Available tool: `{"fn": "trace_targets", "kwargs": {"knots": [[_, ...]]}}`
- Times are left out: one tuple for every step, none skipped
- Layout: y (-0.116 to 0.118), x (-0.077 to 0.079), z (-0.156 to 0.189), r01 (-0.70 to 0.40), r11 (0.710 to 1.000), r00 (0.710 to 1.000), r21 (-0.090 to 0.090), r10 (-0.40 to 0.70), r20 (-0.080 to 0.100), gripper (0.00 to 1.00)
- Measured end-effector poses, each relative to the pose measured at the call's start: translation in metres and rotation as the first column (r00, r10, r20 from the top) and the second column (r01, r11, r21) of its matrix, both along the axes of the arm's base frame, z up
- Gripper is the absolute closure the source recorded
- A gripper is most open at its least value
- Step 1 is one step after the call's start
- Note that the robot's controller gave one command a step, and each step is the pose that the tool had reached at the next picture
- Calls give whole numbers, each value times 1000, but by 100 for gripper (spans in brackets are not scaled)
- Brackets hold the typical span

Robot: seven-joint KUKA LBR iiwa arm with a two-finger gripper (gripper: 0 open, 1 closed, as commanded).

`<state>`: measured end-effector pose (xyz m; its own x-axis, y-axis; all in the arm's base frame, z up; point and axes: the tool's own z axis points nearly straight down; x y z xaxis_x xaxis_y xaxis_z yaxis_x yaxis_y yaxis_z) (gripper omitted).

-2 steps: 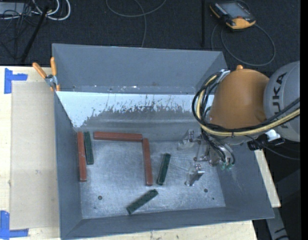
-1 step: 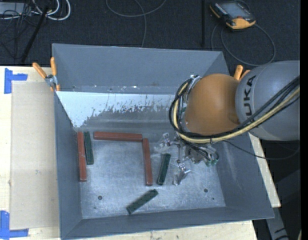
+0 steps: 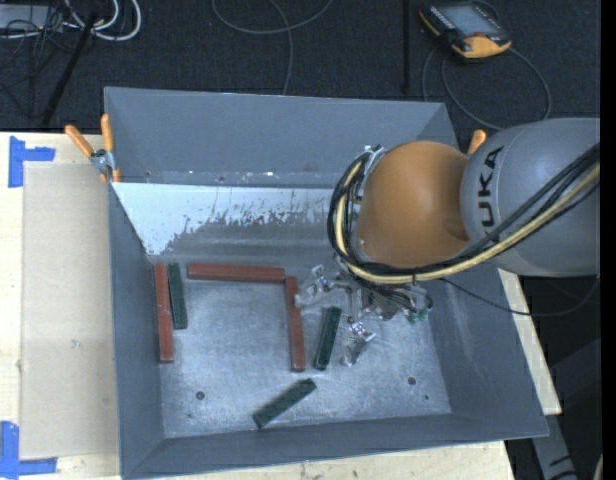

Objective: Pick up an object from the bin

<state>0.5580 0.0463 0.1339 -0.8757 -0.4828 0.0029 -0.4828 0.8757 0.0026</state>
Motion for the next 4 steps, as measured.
{"fn": "trace_targets", "kwargs": {"knots": [[0,2,12,-144,990,990,-1,144,5,0],[6,0,-54,-403,915,915,-1,403,7,0],[7,10,-68,-546,838,837,-11,546,24,100],[7,10,-67,-559,829,829,-10,559,26,100]]}}
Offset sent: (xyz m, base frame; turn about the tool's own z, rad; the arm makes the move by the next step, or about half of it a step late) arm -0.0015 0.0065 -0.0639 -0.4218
